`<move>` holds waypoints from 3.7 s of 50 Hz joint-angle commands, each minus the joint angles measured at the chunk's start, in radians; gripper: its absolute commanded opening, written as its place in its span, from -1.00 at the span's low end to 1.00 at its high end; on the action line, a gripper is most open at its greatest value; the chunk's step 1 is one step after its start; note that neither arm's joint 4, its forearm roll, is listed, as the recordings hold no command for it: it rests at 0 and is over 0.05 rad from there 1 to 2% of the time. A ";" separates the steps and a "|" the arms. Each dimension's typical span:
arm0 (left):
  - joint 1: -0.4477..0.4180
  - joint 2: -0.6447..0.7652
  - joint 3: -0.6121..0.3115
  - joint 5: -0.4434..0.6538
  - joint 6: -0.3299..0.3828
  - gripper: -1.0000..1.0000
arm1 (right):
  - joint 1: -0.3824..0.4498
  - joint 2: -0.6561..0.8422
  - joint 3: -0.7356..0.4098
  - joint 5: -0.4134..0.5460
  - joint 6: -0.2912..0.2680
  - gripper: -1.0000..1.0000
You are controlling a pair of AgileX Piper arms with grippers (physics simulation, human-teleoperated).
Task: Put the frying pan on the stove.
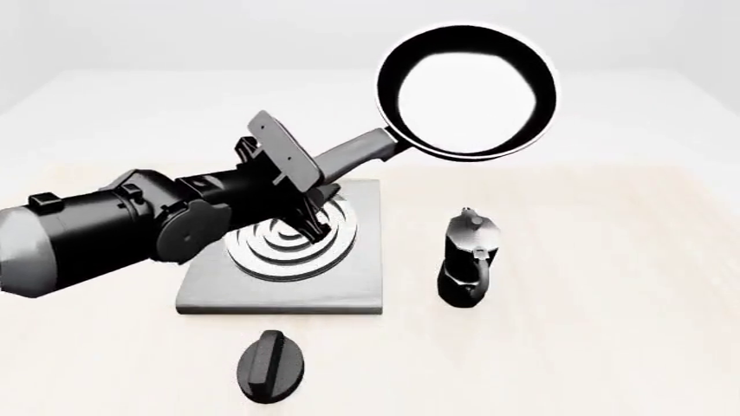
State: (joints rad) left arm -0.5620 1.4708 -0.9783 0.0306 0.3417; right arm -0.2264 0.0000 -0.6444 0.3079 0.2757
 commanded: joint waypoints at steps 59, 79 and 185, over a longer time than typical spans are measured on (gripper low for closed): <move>0.172 -0.531 0.463 0.121 -0.076 -1.00 | 0.007 0.000 -0.008 0.000 -0.011 1.00; 0.190 -0.614 0.568 0.143 -0.134 -1.00 | 0.009 0.000 -0.017 0.006 -0.016 1.00; 0.327 -0.485 0.733 -0.027 -0.165 -1.00 | 0.012 0.000 -0.023 0.011 -0.022 1.00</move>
State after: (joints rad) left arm -0.2416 0.9750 -0.2193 0.0287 0.1579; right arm -0.2129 0.0000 -0.6643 0.3163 0.2527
